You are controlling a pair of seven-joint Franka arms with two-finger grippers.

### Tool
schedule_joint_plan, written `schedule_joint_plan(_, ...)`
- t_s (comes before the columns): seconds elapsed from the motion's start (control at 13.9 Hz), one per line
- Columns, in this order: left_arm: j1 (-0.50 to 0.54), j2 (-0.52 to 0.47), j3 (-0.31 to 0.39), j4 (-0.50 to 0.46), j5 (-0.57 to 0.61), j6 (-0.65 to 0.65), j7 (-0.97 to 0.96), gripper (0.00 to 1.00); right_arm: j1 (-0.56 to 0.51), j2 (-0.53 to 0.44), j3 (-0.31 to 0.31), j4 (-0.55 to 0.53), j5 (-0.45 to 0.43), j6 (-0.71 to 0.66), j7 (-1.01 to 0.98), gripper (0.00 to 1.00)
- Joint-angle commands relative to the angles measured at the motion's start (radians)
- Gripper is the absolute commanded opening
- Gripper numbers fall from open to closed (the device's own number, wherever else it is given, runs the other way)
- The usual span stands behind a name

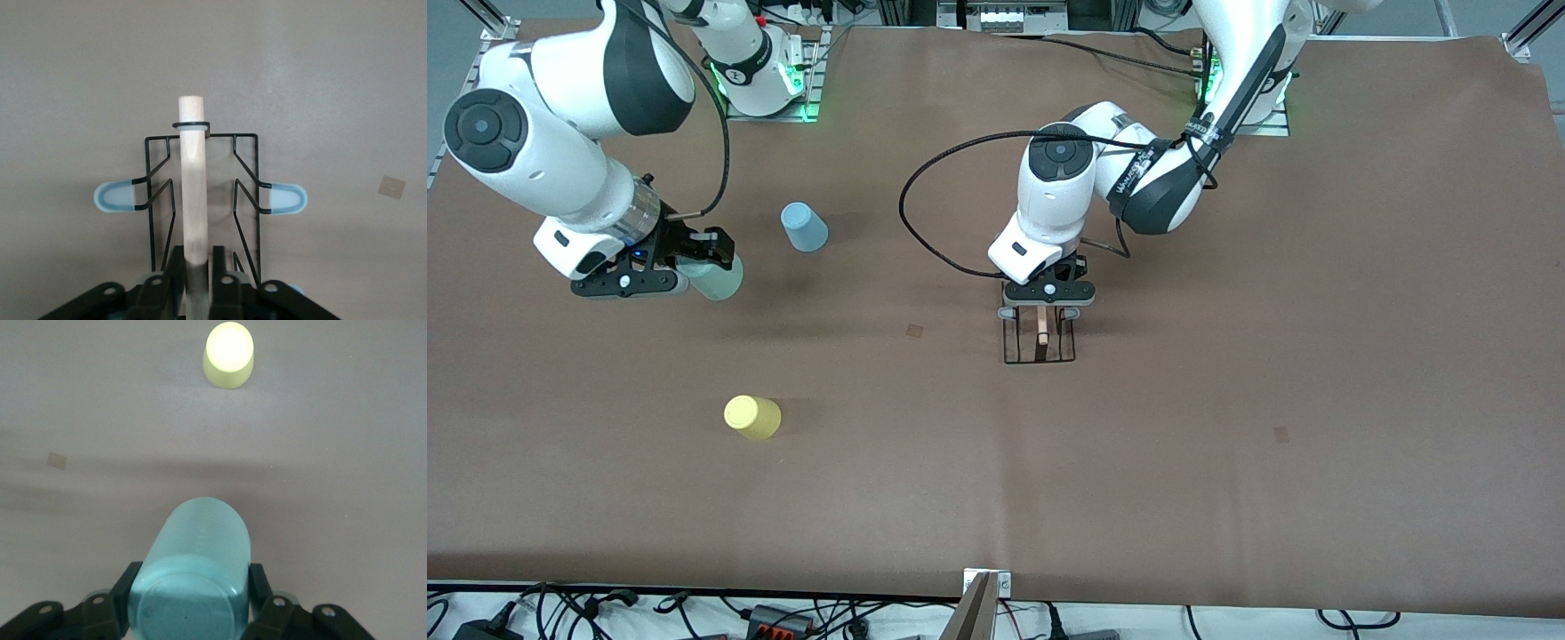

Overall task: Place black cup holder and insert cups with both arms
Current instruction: 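Lift the teal cup with the right gripper while the left gripper withdraws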

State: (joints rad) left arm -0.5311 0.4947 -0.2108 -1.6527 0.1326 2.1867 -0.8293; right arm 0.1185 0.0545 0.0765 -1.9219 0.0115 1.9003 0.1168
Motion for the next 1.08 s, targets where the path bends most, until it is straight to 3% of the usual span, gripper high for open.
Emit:
schedule_joint_plan(0.0,0.002,-0.011,0.004,0.025,0.025,-0.018,-0.004,1.00,0.018,0.005,0.000,0.014,0.002,-0.021,0.011,0.07)
schedule_joint_plan(0.29,0.075,-0.097,0.005,0.031,0.022,-0.137,0.162,1.00,0.094,0.005,0.002,0.009,0.015,-0.021,0.111,0.07)
schedule_joint_plan(0.43,0.135,-0.142,0.004,0.033,0.015,-0.211,0.270,1.00,0.141,0.011,0.052,0.012,0.019,-0.001,0.249,0.07)
schedule_joint_plan(0.57,0.193,-0.169,0.004,0.059,0.013,-0.290,0.350,1.00,0.170,0.018,0.109,0.012,0.114,0.043,0.367,0.07)
schedule_joint_plan(0.72,0.256,-0.176,0.004,0.085,0.013,-0.359,0.457,1.00,0.243,0.033,0.118,0.017,0.130,0.106,0.514,0.07)
schedule_joint_plan(1.0,0.408,-0.186,0.004,0.108,0.012,-0.430,0.695,1.00,0.429,0.154,0.118,0.139,0.099,0.168,0.801,0.07)
